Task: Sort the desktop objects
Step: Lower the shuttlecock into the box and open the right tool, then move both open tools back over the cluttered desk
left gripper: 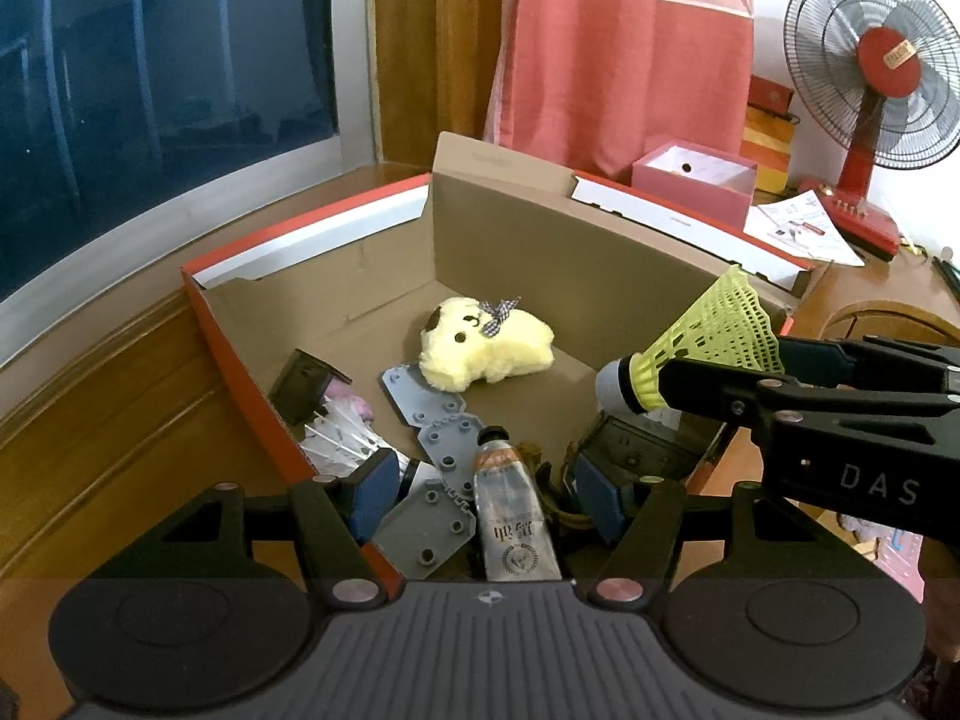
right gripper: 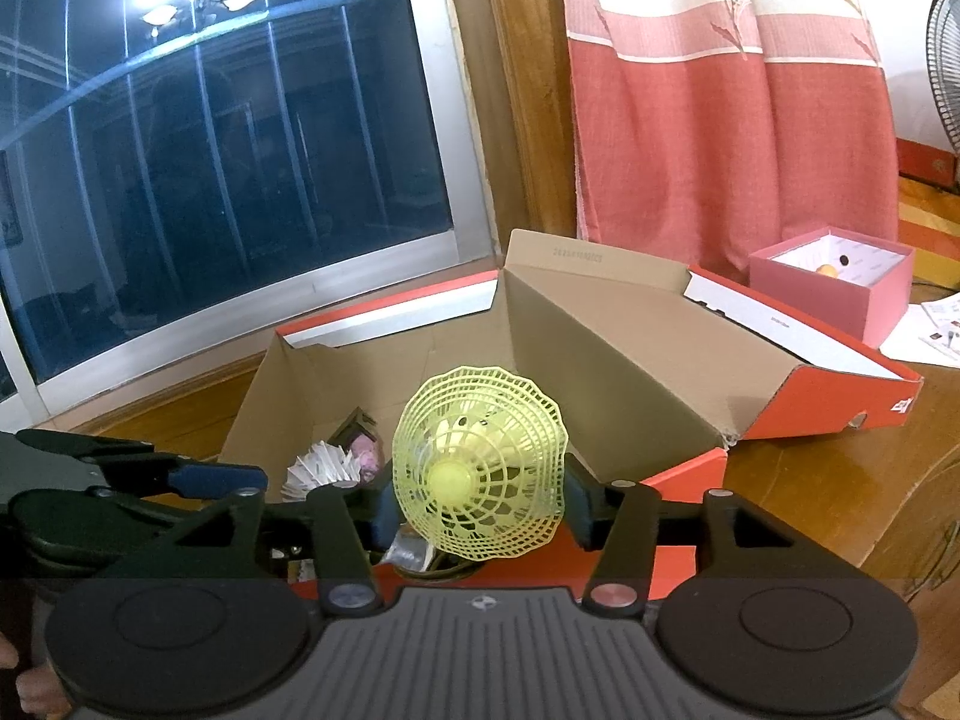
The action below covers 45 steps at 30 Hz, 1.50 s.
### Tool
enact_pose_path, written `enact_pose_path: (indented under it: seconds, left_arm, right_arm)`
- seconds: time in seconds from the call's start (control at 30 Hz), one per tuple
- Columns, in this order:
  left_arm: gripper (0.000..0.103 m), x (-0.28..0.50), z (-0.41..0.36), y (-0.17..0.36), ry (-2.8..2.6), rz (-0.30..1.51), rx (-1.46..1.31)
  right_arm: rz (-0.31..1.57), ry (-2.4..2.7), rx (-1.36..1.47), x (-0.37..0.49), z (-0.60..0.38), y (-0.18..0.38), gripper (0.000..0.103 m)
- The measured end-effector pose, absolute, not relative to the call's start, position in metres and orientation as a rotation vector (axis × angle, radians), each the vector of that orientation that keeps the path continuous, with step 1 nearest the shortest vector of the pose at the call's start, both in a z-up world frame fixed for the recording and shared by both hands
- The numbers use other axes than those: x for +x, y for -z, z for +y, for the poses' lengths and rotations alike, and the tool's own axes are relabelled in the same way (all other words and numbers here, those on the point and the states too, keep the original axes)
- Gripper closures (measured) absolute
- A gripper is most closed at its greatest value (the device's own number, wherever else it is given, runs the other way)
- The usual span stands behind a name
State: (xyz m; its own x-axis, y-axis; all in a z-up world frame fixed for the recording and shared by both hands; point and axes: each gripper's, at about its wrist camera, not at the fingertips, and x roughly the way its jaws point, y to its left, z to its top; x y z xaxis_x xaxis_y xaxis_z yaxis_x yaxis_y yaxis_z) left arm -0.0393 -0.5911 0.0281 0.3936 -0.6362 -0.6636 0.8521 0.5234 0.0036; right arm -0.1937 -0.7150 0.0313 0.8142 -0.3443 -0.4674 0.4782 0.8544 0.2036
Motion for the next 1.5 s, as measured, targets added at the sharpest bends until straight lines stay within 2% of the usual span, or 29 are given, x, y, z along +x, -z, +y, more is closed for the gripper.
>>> enact_pose_path:
  seconds: [0.07, 0.13, 0.23, 0.47, 0.57, 0.8, 1.1, 1.5]
  left_arm:
    - [0.031, -0.040, -0.590, -0.029, 0.977, 0.655, 0.373]
    - [0.027, -0.042, -0.589, -0.031, 0.979, 0.648, 0.370]
    - [0.025, -0.043, -0.587, -0.033, 0.978, 0.641, 0.366]
    - [0.023, -0.046, -0.577, -0.039, 0.976, 0.626, 0.357]
    - [0.015, -0.050, -0.569, -0.044, 0.958, 0.612, 0.353]
    - [0.012, -0.044, -0.546, -0.045, 0.891, 0.630, 0.321]
    - [0.011, -0.037, -0.515, -0.043, 0.813, 0.648, 0.269]
    - [0.008, -0.018, -0.396, -0.046, 0.551, 0.668, 0.186]
  right_arm:
    - [0.428, 0.446, 0.326, -0.195, -0.715, -0.032, 0.044]
    - [0.415, 0.449, 0.326, -0.196, -0.714, -0.034, 0.035]
    - [0.403, 0.457, 0.318, -0.197, -0.714, -0.037, 0.030]
    - [0.403, 0.437, 0.308, -0.192, -0.710, -0.040, 0.030]
    - [0.401, 0.424, 0.302, -0.190, -0.706, -0.042, 0.029]
    - [0.411, 0.370, 0.276, -0.177, -0.692, -0.046, 0.027]
    - [0.435, 0.311, 0.235, -0.162, -0.673, -0.050, 0.020]
    - [0.460, 0.080, 0.179, -0.113, -0.599, -0.054, 0.020]
